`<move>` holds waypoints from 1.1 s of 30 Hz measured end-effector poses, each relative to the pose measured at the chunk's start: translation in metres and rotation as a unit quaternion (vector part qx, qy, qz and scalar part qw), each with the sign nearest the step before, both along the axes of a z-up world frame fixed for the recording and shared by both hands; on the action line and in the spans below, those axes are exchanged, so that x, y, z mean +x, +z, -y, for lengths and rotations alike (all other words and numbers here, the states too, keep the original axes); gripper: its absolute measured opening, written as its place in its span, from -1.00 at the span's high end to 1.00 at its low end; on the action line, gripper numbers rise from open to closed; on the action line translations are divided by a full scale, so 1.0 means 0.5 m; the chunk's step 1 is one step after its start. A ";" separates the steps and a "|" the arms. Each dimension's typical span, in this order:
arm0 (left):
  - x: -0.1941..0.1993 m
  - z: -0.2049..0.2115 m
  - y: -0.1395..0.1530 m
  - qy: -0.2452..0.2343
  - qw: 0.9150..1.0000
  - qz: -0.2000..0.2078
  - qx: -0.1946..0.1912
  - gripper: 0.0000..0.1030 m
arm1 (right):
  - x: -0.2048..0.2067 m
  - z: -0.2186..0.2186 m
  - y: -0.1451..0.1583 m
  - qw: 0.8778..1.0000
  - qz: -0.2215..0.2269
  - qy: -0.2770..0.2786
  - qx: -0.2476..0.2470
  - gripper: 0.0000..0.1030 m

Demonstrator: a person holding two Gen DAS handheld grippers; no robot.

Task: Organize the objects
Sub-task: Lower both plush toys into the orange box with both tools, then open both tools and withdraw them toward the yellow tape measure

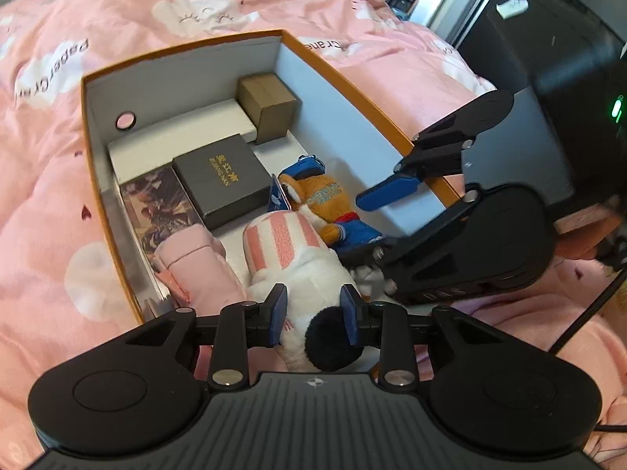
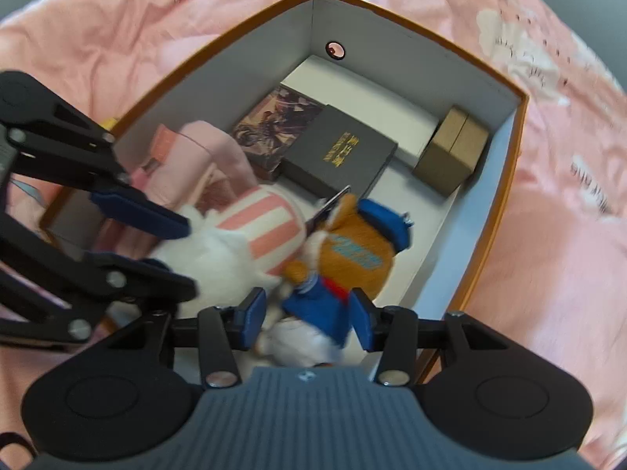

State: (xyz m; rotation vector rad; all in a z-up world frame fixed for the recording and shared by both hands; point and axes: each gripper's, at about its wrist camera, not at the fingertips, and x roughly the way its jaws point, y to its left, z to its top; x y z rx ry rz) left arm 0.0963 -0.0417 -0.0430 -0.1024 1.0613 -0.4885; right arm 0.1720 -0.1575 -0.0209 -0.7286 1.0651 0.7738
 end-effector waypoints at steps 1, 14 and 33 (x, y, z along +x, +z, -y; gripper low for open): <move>0.001 -0.005 -0.002 0.004 1.000 -0.004 -0.009 0.30 | -0.001 -0.006 -0.006 1.000 0.018 0.003 -0.015 0.25; 0.001 -0.023 -0.009 0.025 0.999 -0.011 -0.038 0.30 | -0.043 0.004 0.015 0.998 -0.012 0.011 -0.056 0.89; -0.040 -0.030 0.058 0.049 0.996 0.069 -0.009 0.00 | -0.084 0.016 0.066 1.000 -0.002 -0.031 0.004 0.85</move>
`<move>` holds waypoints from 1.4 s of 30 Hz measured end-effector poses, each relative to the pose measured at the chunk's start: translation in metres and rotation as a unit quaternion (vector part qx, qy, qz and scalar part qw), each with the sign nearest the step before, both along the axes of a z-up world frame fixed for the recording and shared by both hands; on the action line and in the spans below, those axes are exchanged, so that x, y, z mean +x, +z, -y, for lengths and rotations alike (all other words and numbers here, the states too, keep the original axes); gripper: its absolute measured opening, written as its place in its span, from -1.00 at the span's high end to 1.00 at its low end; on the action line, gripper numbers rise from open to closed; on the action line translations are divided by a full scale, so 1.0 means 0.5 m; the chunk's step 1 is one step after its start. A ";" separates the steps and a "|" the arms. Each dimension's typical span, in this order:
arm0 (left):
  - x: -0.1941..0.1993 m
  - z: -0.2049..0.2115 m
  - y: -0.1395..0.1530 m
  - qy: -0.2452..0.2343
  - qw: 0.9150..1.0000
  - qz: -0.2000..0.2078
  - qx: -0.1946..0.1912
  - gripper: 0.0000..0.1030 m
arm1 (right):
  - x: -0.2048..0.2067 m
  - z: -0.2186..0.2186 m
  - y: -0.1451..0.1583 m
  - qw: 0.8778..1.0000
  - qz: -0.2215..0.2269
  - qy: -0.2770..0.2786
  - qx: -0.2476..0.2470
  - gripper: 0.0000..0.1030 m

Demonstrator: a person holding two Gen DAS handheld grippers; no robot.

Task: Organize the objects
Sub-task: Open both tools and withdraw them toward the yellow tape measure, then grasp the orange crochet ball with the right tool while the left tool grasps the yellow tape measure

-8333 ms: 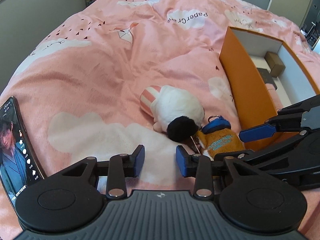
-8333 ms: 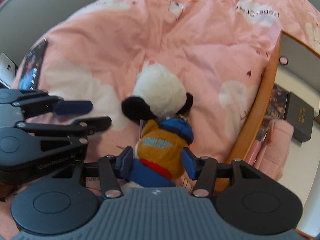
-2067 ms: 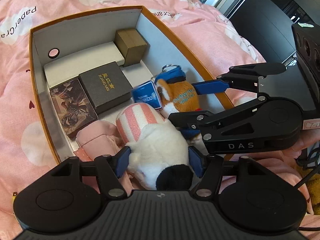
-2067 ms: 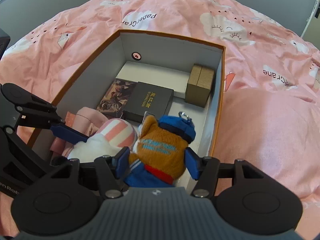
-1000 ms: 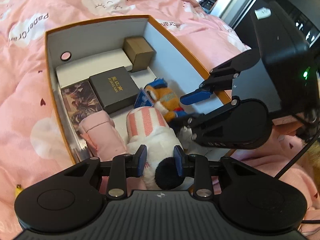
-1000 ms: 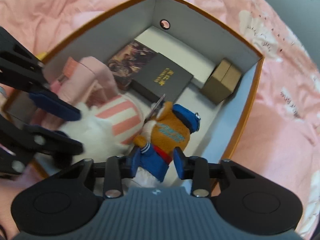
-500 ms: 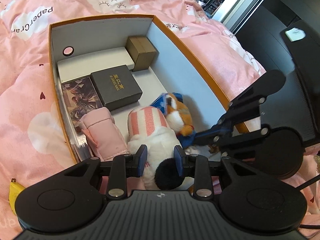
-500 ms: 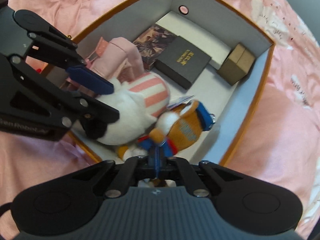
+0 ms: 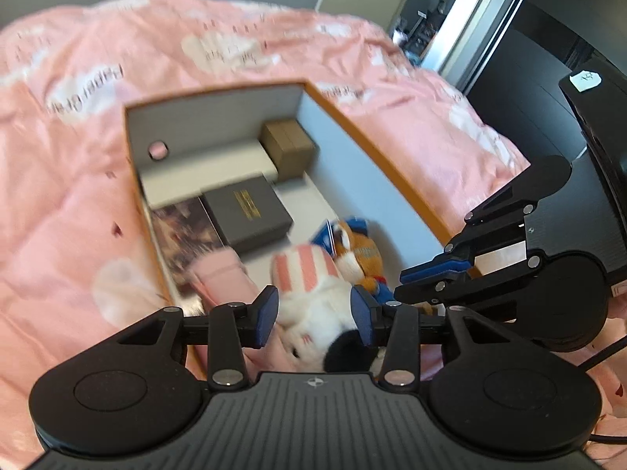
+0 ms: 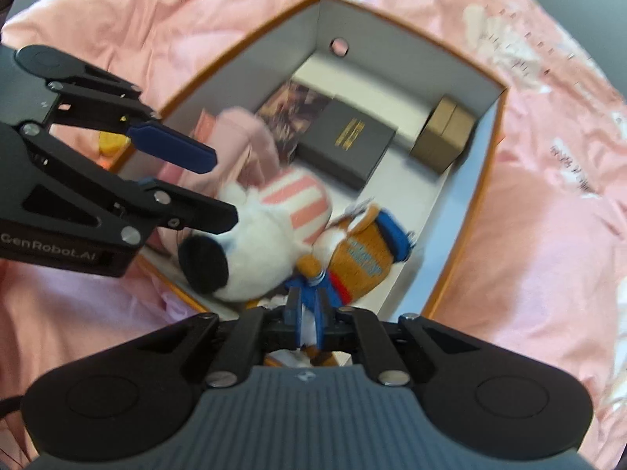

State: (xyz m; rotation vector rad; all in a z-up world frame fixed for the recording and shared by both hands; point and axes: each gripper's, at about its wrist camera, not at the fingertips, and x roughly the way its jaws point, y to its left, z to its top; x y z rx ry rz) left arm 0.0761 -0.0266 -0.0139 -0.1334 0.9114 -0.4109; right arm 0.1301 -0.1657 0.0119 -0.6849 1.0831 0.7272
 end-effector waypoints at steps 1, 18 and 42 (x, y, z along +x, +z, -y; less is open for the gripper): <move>-0.006 -0.004 0.011 0.005 1.000 0.012 0.004 -0.01 | -0.003 -0.002 0.010 1.000 0.009 -0.002 0.010 0.80; -0.109 -0.182 0.113 0.159 0.986 0.027 0.034 0.03 | -0.054 -0.171 0.086 0.980 0.070 0.030 0.183 -0.17; -0.207 -0.299 -0.050 0.172 0.976 -0.118 0.070 0.13 | -0.149 -0.370 -0.112 0.987 -0.079 0.131 0.037 0.12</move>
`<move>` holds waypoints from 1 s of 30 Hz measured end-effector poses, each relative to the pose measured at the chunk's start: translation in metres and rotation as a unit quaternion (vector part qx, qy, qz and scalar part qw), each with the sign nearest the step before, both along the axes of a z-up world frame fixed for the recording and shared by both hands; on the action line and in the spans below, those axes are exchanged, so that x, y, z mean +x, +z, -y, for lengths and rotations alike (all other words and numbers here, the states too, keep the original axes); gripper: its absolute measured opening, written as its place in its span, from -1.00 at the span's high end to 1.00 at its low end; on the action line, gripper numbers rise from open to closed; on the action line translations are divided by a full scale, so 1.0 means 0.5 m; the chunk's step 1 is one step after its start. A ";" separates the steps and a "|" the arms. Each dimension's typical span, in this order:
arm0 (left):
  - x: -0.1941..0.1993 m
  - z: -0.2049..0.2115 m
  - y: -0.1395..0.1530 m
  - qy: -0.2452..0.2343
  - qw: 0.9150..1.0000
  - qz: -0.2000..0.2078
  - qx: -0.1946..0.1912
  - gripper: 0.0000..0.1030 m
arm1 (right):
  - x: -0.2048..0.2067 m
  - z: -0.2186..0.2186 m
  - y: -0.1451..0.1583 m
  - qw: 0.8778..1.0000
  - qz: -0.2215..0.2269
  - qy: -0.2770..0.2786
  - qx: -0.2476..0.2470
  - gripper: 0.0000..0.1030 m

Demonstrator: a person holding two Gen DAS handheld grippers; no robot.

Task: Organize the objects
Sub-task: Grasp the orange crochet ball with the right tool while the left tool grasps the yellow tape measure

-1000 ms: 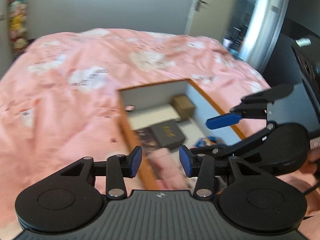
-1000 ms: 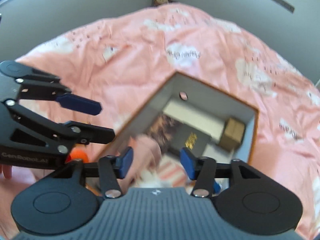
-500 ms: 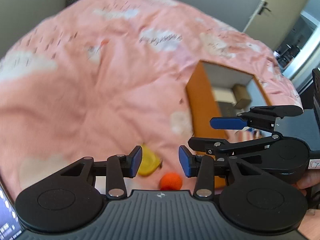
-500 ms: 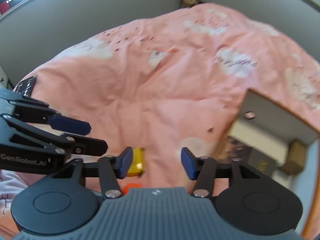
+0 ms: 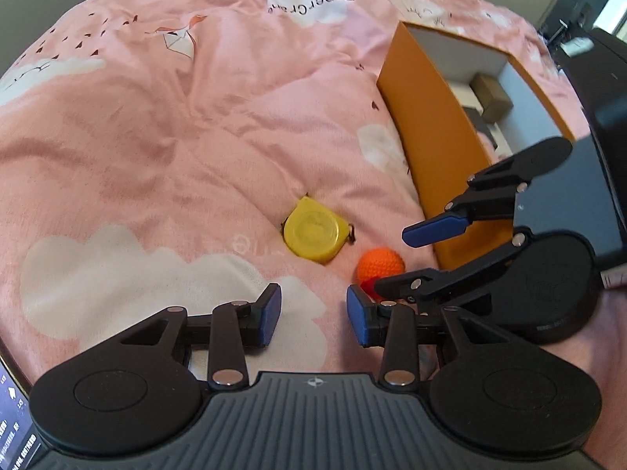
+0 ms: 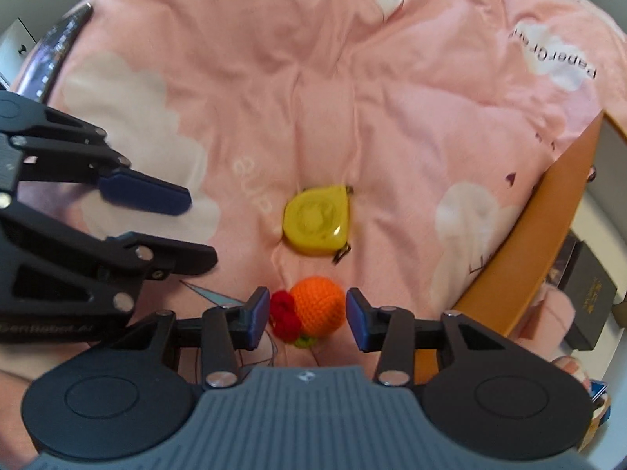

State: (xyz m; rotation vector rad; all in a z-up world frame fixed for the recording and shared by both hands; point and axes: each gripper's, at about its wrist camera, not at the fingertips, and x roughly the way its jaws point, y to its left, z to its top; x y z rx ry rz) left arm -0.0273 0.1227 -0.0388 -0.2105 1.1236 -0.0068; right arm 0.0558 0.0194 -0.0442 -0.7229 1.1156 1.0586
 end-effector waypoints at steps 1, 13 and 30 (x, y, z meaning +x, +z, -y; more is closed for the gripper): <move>-0.001 -0.001 -0.003 0.000 1.000 -0.002 0.002 0.13 | 0.001 -0.002 -0.005 1.000 -0.003 -0.002 -0.005 0.12; -0.001 -0.012 -0.012 0.004 1.000 0.000 -0.011 0.13 | 0.014 -0.026 -0.067 0.998 -0.021 -0.030 -0.045 -0.02; 0.044 0.040 0.046 -0.069 0.993 0.067 0.072 -0.13 | 0.024 0.051 0.086 0.992 0.088 -0.043 0.080 0.09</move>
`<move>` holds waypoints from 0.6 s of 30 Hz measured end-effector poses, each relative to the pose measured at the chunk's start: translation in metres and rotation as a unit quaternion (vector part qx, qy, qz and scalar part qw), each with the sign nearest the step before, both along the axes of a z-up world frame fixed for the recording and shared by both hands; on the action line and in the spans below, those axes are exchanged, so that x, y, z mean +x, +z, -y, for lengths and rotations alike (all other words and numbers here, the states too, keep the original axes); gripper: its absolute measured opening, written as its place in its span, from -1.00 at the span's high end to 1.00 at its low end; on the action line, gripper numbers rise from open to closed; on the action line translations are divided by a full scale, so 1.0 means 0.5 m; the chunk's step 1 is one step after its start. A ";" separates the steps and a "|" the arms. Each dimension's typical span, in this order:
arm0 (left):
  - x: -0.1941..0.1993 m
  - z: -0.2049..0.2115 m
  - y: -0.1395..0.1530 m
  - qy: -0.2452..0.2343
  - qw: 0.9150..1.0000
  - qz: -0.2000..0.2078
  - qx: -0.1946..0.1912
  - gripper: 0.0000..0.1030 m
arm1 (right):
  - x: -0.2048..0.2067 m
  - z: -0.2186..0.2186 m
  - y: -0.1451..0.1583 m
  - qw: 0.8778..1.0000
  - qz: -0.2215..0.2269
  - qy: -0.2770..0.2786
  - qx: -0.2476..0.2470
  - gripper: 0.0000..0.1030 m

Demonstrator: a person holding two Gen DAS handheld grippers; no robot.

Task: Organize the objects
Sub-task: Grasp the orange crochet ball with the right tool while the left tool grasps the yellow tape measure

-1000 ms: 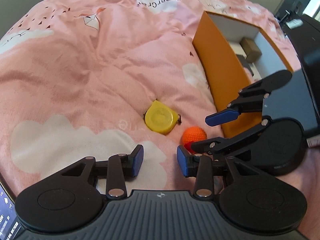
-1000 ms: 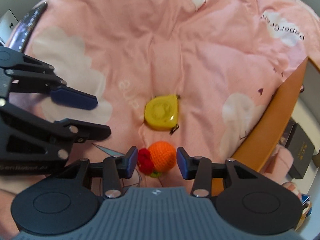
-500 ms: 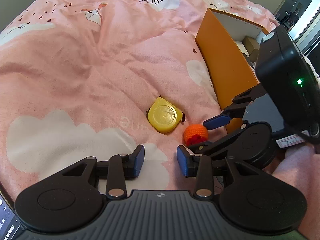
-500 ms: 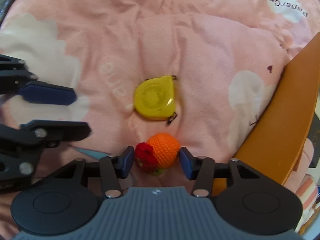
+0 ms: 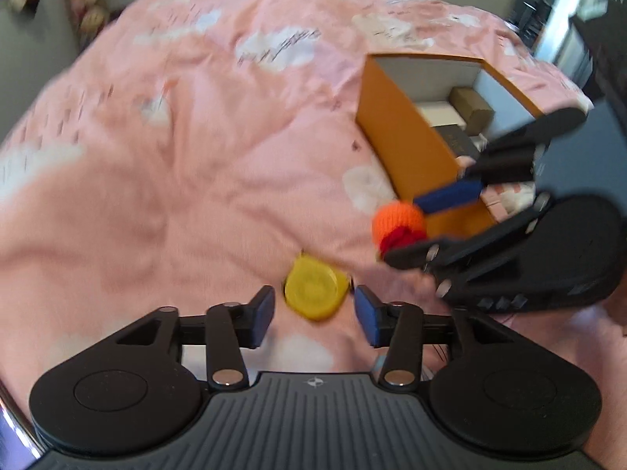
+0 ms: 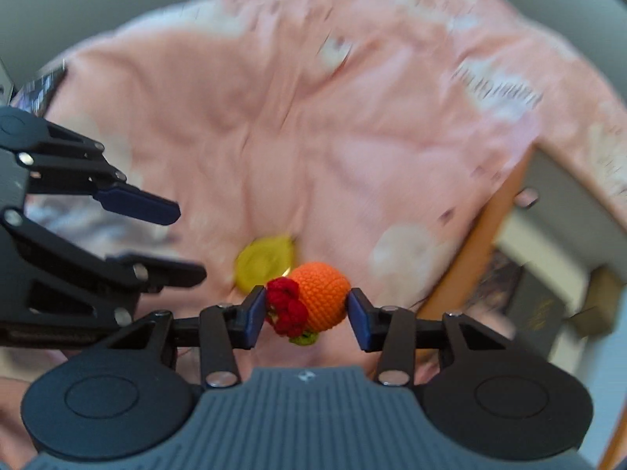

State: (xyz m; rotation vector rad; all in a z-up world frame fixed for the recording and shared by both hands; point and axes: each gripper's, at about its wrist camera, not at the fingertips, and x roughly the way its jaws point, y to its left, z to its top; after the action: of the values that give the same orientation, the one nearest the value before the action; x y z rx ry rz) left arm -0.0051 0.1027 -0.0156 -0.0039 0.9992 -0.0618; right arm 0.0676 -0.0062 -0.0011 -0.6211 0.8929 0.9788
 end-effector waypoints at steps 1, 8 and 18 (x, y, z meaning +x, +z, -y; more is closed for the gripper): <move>0.007 0.014 0.003 -0.015 1.000 0.004 0.018 -0.16 | 0.010 0.006 0.016 1.000 0.013 -0.004 0.011 0.09; 0.068 0.094 -0.059 -0.094 0.988 -0.020 0.120 -0.32 | 0.061 0.095 0.100 0.993 0.045 -0.076 0.083 0.08; 0.123 0.066 -0.157 -0.102 0.986 -0.084 0.106 -0.32 | 0.163 0.226 0.098 0.970 0.062 -0.219 0.080 0.08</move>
State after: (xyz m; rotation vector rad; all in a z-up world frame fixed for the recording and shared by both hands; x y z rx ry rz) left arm 0.0567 0.0696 -0.0942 0.2934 1.1686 -0.1436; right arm 0.1493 -0.1193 0.0479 -0.3217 0.7864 0.5988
